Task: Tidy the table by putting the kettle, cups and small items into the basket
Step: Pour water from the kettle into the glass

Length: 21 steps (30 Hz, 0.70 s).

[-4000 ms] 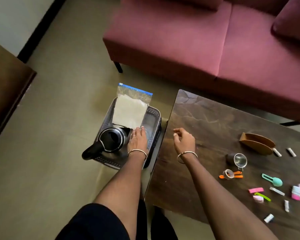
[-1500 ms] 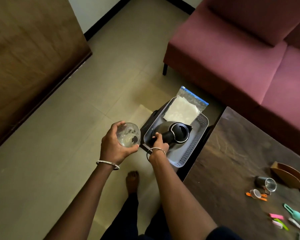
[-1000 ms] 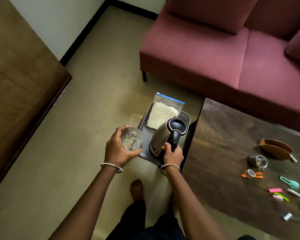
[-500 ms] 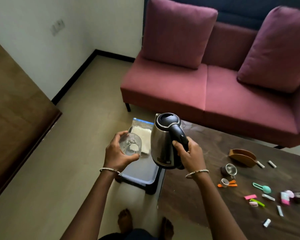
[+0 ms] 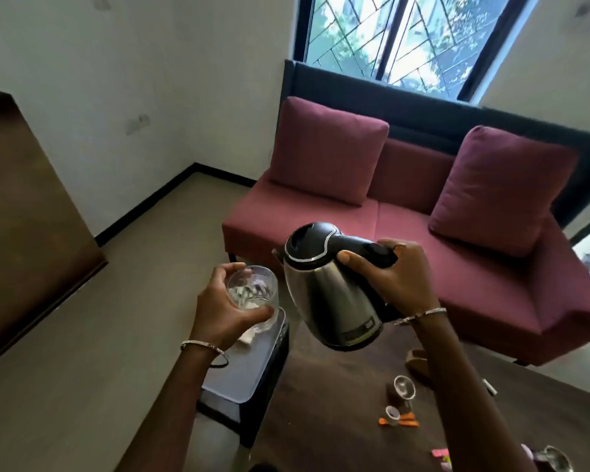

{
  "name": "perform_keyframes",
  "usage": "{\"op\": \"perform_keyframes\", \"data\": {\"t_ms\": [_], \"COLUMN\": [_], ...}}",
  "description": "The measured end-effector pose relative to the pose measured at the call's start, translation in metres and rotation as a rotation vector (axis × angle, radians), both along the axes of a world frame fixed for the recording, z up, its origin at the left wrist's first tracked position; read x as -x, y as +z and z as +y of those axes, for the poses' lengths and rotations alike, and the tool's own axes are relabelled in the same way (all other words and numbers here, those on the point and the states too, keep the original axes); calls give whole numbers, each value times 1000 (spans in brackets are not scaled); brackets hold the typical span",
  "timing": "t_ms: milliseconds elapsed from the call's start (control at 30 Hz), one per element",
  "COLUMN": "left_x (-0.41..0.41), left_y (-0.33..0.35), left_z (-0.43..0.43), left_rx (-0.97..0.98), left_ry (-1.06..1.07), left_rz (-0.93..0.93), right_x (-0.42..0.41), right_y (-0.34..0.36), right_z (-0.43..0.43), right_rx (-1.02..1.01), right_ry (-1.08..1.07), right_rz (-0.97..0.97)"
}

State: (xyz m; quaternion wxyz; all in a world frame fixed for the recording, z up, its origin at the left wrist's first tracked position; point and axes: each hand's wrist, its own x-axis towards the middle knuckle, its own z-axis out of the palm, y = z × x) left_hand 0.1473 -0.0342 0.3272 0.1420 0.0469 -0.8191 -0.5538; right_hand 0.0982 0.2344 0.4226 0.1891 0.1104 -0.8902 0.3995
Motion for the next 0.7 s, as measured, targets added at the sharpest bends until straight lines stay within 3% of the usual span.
{"op": "perform_keyframes", "data": {"t_ms": [700], "left_x": [-20], "left_y": [71], "left_z": [21], "left_rx": [19], "left_ry": [-140], "left_rz": [232], "right_x": [-3], "right_y": [148], "right_z": [8], "right_rx": [-191], "right_ry": [416], "right_rz": [185]}}
